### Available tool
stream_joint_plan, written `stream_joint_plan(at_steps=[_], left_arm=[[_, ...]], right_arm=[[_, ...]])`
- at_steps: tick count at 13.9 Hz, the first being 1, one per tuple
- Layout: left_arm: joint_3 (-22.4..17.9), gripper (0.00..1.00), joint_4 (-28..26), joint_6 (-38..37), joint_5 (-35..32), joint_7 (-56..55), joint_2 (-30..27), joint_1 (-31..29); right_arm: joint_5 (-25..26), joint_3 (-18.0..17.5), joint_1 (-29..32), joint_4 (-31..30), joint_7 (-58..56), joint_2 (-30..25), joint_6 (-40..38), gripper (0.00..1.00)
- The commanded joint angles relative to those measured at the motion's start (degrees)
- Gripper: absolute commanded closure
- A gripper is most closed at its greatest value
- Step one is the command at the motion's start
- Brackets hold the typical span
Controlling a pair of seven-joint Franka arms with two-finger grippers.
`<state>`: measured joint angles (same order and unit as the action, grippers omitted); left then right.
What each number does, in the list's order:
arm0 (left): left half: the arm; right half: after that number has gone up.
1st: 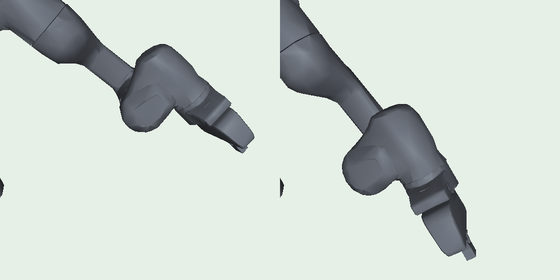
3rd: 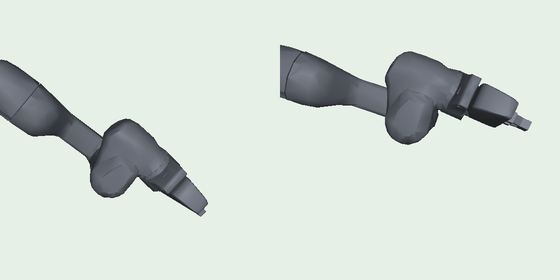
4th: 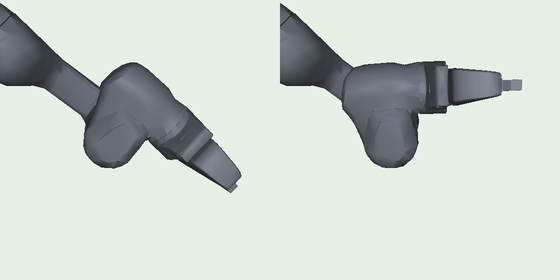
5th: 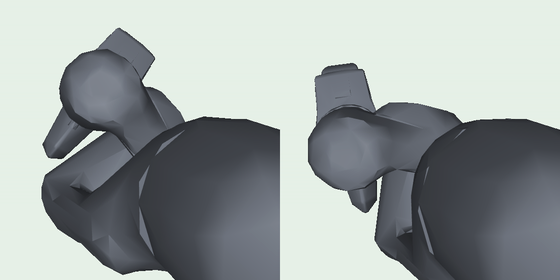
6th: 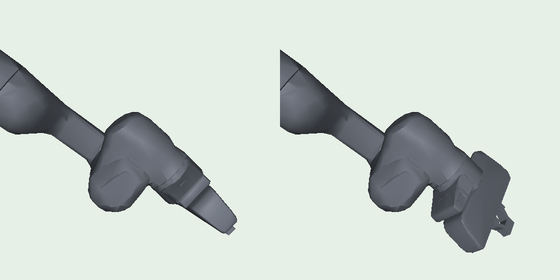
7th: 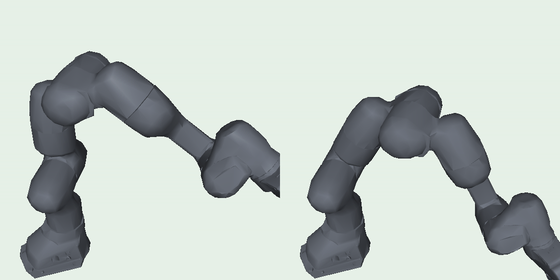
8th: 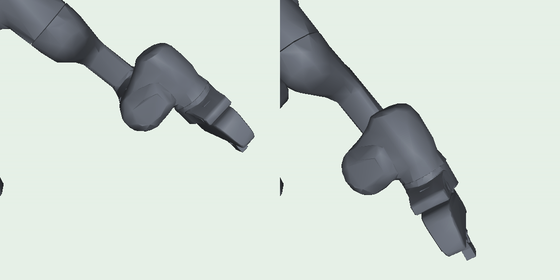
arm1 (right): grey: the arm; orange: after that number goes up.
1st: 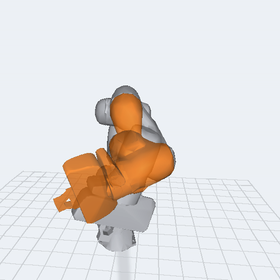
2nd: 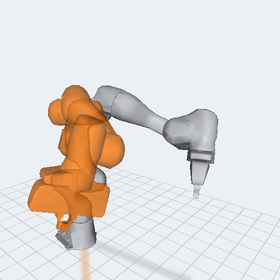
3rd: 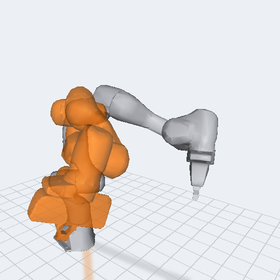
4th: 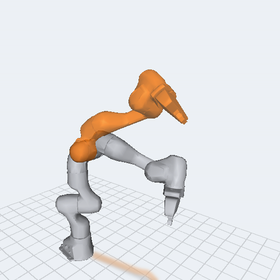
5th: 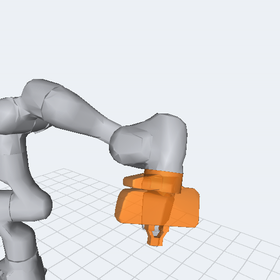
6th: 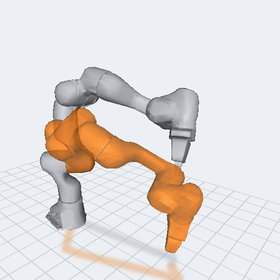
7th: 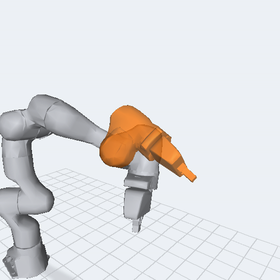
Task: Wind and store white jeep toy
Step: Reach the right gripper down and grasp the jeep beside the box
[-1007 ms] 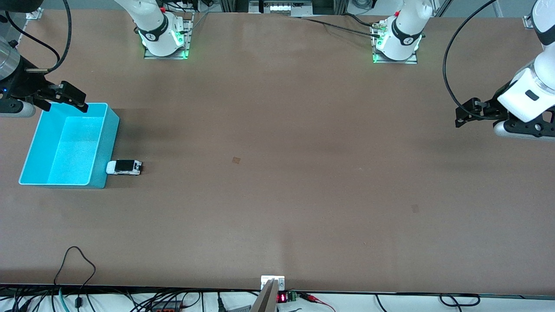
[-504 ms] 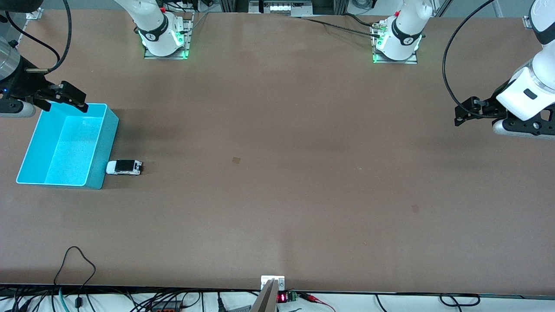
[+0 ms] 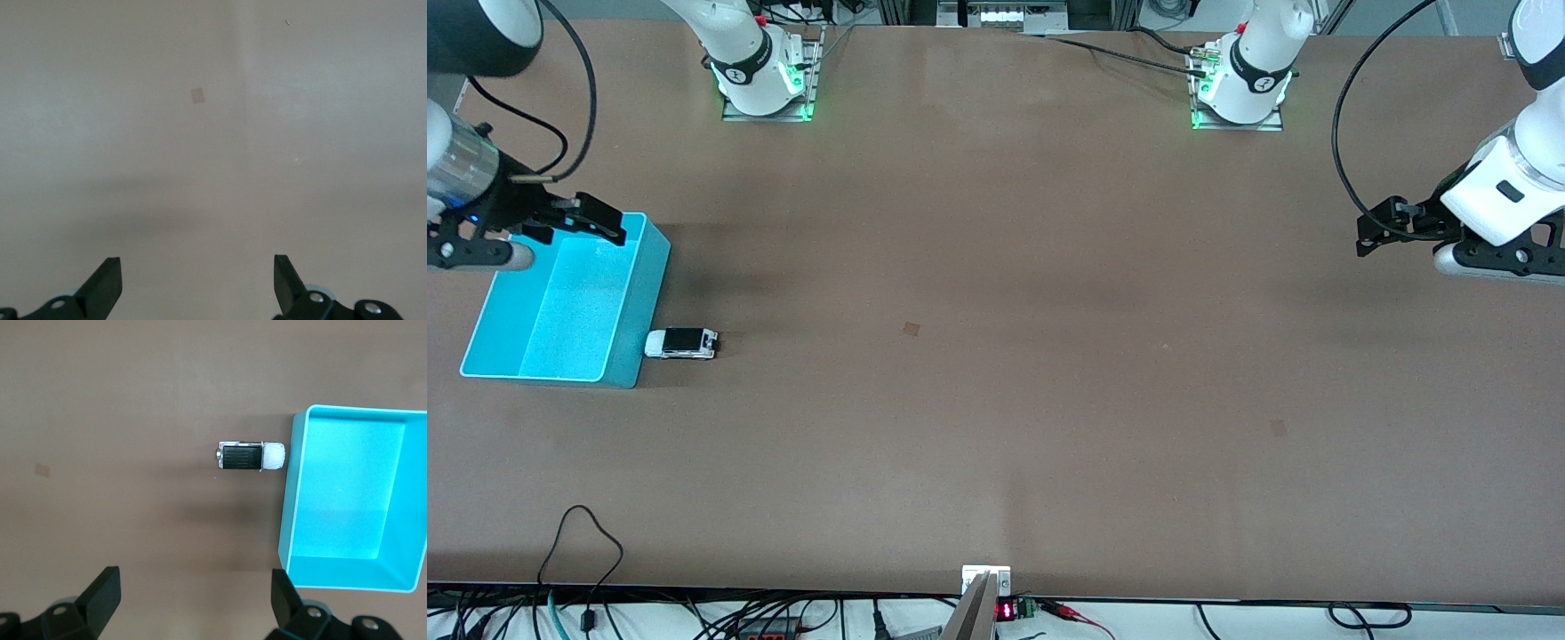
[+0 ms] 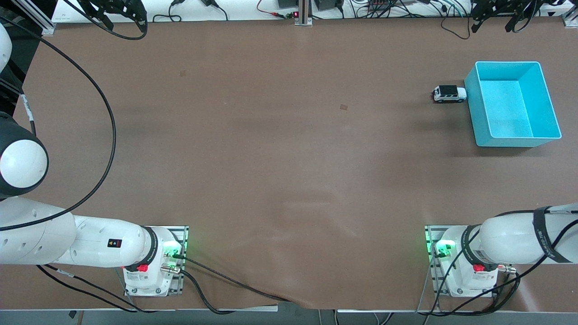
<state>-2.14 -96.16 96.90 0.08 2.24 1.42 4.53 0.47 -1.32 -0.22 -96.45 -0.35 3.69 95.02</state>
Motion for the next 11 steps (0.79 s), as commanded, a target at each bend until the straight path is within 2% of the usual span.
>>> stream_joint_plan(at_steps=[1,3,7,11], left_arm=[[-0.1,0.0,-0.7,-0.5,0.2,-0.8,-1.0,0.3],[-0.1,0.0,-0.7,-0.9,0.2,-0.8,-1.0,0.3],[-0.1,0.0,-0.7,-1.9,0.2,-0.9,-1.0,0.2],[-0.1,0.0,-0.7,-1.9,0.1,-0.9,-1.0,0.3]], right_arm=[[-0.2,-0.2,1.5,1.2,-8.1,3.8,0.4,0.0],[0.3,-0.3,2.1,1.9,-14.2,6.1,0.3,0.0],[0.4,-0.3,2.2,1.8,-33.8,11.1,1.7,0.0],[2.3,-0.3,2.2,1.2,-55.8,16.3,6.8,0.0]])
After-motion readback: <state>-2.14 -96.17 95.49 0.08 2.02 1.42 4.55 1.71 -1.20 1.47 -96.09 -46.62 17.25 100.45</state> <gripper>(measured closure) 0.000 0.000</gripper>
